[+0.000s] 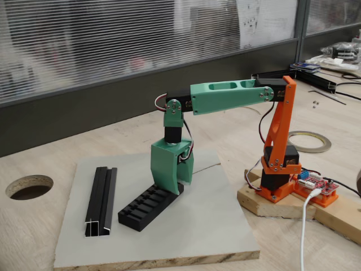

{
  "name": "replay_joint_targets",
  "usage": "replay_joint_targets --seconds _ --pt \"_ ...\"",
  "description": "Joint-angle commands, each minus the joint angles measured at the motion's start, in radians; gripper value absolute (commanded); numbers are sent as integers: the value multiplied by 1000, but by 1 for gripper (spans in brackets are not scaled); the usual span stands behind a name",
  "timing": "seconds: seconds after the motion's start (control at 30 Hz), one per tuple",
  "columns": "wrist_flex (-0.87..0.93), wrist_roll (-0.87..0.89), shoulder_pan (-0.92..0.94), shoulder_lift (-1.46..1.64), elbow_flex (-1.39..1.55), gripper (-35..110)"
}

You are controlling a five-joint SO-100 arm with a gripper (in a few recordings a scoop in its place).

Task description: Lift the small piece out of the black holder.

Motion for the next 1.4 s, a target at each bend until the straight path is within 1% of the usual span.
replay_joint_targets --seconds 0.0,0.57,0.77,1.37 --pt "3 0 -14 11 8 35" --pt "8 2 -14 23 11 35" --pt "72 0 -14 26 9 35" --pt "63 -2 -12 28 8 35"
